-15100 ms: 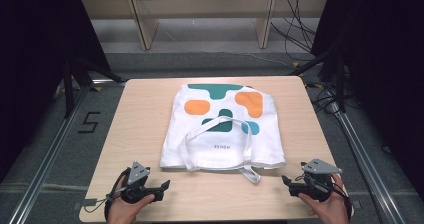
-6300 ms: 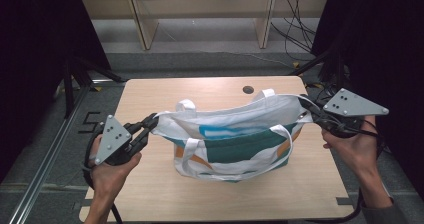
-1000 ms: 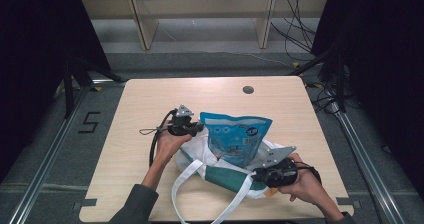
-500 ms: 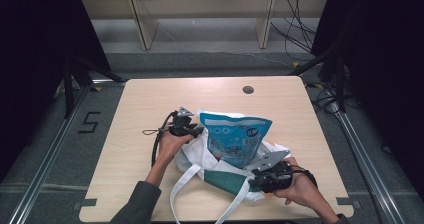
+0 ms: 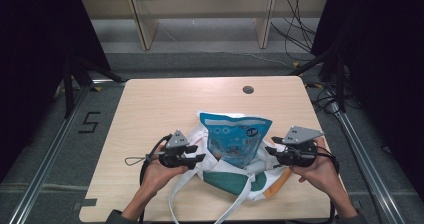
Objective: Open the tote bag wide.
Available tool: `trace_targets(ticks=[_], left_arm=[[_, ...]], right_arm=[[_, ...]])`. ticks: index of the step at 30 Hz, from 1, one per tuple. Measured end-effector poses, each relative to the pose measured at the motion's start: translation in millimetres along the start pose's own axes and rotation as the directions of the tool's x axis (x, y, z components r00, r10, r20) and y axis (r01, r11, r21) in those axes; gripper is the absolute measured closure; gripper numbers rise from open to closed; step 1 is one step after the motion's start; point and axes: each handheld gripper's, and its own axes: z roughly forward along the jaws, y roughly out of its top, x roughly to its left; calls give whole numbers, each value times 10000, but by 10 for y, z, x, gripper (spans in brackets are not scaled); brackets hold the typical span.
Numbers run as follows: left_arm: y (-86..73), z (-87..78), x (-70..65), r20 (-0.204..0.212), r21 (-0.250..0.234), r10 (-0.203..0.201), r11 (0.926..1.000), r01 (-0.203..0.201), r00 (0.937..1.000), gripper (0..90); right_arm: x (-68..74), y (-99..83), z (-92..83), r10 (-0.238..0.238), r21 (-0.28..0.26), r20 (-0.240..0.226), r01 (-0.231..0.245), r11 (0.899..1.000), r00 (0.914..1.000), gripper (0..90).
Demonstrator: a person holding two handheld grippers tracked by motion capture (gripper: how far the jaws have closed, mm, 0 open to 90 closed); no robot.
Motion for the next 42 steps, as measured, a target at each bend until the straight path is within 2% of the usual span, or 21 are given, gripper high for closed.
trace_targets(ticks=[6,7,8,13,14,16,18,21,23,26,27,28,29,30,31,32,33,34,39,41,42], left_arm=[[-15,135,17,-257,480,-110,9988,122,9996,508],[-20,163,19,-212,473,-286,9984,296,9994,493],[-40,241,-8,-80,647,-739,9951,742,9972,458],[-77,324,-59,-119,1135,-460,9924,471,9989,447],[-93,343,-59,-132,1092,-593,9922,604,9982,498],[-132,393,-85,-298,986,-44,9951,74,9995,621],[-153,425,-135,-764,1050,905,9911,-823,9930,753],[-180,409,-136,-659,1007,1089,9897,-1020,9919,854],[-212,367,-115,-618,916,1185,9894,-1126,9910,869],[-309,323,-167,-904,1375,2053,9717,-1920,9745,883],[-309,323,-167,-904,1375,2053,9717,-1920,9745,885],[-366,340,-196,-855,1752,2218,9631,-2045,9713,887],[-396,354,-190,-872,1761,2151,9644,-1975,9727,890],[-430,366,-186,-955,2069,2264,9571,-2031,9694,895],[-430,366,-186,-955,2069,2264,9571,-2031,9694,898],[-492,357,-168,-934,1954,2111,9622,-1900,9730,899],[-492,357,-168,-934,1954,2111,9622,-1900,9730,899],[-486,336,-151,-900,1997,2125,9610,-1914,9730,899],[-484,339,-146,-865,1987,2046,9626,-1843,9750,895],[-469,319,-135,-928,1873,1912,9672,-1714,9772,849],[-420,242,-106,-806,1484,1595,9780,-1464,9839,812]], right_arm=[[-65,32,280,-169,609,-137,177,9980,9998,715],[-74,38,340,-296,820,-94,303,9962,9995,750],[-93,40,399,-367,1060,90,356,9937,9993,790],[-171,36,479,-429,1208,291,391,9919,9987,842],[-197,31,492,-313,1229,319,271,9920,9990,852],[-209,29,503,-361,1212,324,319,9921,9988,860],[-214,31,494,-380,1253,449,321,9916,9983,866],[-249,36,486,-507,1127,490,450,9926,9975,871],[-335,24,485,-152,913,820,76,9958,9965,882],[-456,-20,564,445,718,1026,-520,9961,9937,884],[-456,-20,564,445,718,1026,-520,9961,9937,884],[-535,-77,667,888,839,1305,-1003,9914,9875,884],[-576,-117,735,1022,933,1297,-1147,9890,9863,885],[-604,-163,805,1168,1088,1301,-1313,9854,9846,884],[-604,-163,805,1168,1088,1301,-1313,9854,9846,884],[-648,-259,950,960,1725,1460,-1209,9776,9846,884],[-648,-259,950,960,1725,1460,-1209,9776,9846,884],[-677,-385,1088,1038,2277,1363,-1331,9646,9852,885],[-694,-445,1128,1281,2135,1244,-1526,9650,9839,886],[-704,-455,1118,1515,1989,1178,-1728,9647,9814,866],[-736,-440,1057,1835,1758,1307,-2049,9629,9743,752]])
